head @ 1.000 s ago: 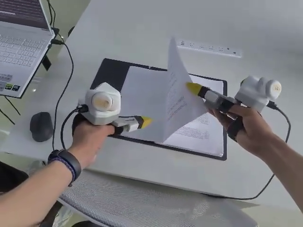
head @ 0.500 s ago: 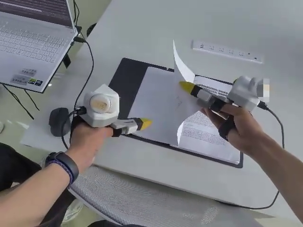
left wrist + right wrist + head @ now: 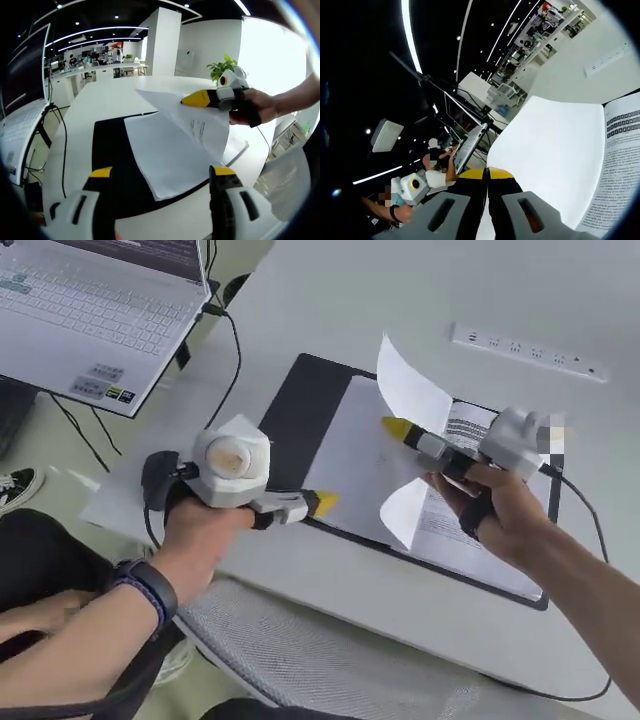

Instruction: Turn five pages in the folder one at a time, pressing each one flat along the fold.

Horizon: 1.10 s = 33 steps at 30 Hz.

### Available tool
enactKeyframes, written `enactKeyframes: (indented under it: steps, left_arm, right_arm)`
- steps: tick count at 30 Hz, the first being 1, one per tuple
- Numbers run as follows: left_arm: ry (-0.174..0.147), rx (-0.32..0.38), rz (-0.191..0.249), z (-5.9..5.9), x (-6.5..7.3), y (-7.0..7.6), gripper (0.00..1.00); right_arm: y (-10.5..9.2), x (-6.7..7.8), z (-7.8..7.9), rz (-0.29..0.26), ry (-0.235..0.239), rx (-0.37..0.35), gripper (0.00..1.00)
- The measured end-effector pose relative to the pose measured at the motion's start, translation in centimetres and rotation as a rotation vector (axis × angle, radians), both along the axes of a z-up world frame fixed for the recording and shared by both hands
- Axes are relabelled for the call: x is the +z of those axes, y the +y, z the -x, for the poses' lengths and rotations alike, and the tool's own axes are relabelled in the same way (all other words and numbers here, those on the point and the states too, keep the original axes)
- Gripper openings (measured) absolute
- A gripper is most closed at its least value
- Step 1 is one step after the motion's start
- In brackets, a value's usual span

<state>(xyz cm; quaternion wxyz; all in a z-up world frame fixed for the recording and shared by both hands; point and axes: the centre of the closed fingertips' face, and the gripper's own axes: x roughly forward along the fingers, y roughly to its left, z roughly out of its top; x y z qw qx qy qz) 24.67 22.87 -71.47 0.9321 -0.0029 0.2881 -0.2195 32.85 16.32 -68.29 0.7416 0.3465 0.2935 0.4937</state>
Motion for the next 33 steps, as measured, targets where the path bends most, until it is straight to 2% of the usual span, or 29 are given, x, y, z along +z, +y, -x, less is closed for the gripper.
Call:
enactKeyframes:
  steps: [8, 15, 16, 21, 26, 33]
  left_arm:
    - [0.005, 0.01, 0.003, 0.1, 0.0, 0.9, 0.76]
    - [0.005, 0.014, 0.01, -0.3, 0.2, 1.1, 0.76]
    - [0.006, 0.015, 0.012, -0.4, 0.3, 1.2, 0.76]
    - [0.012, 0.014, 0.014, -0.6, 0.1, 1.2, 0.76]
    - [0.013, 0.02, 0.016, -0.8, 0.3, 1.5, 0.76]
    - [0.02, 0.018, 0.014, -0.9, 0.3, 1.4, 0.76]
  right_arm:
    - [2.5, -1.9, 0.2, 0.009, 0.043, 0.02, 0.0]
    - [3.7, -3.9, 0.1, 0.027, 0.08, 0.037, 0.0]
    - [3.4, -4.9, -0.6, 0.03, 0.088, 0.04, 0.0]
    - [3.9, -6.5, -0.7, 0.043, 0.115, 0.05, 0.0]
    - [4.9, -7.2, -0.1, 0.055, 0.138, 0.057, 0.0]
    - [4.9, -9.2, -0.7, 0.078, 0.166, 0.068, 0.0]
